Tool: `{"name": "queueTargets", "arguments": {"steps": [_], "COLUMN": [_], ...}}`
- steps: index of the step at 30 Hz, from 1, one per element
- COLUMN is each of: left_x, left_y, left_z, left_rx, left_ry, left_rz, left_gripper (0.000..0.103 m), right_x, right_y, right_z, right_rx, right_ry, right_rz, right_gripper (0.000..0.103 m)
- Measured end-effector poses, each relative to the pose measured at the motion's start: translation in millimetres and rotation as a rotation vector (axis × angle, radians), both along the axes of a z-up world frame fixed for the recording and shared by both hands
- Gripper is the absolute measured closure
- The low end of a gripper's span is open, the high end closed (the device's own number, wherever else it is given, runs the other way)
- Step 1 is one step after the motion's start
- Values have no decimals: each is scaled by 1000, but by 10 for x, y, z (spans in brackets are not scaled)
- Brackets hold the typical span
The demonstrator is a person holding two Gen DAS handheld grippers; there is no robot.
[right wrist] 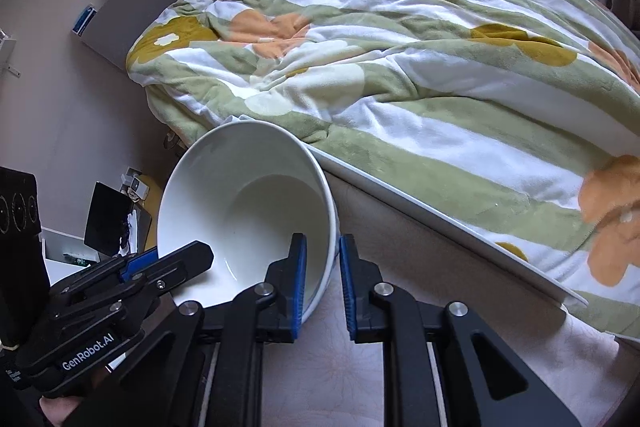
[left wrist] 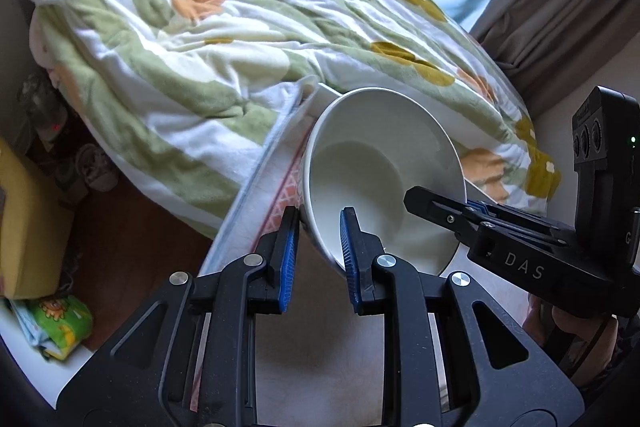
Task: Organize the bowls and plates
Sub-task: 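Carry the white bowl with both grippers and lower it into the cream bowl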
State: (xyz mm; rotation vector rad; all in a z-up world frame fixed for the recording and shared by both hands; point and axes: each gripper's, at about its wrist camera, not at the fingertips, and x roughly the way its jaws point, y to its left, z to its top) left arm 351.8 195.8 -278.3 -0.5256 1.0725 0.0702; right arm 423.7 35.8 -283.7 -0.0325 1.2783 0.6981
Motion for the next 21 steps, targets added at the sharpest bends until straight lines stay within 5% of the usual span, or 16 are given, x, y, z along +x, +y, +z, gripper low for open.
{"name": "queueTargets", "arguments": {"steps": [10, 21], "left_x": [-437, -1029], "left_y": [-763, -2249], "left_z": [689, 1203], "left_rx": [35, 24], "left_ry": [-74, -127], "left_rz": [-97, -276], "left_gripper": [85, 85], "right_x": [-526, -1345], "right_y": [-814, -2275], "right_z": [662, 1131], "right_rx": [44, 29], "right_ry": [-69, -121], "right_rz": [-121, -301], "right_gripper": [88, 88]}}
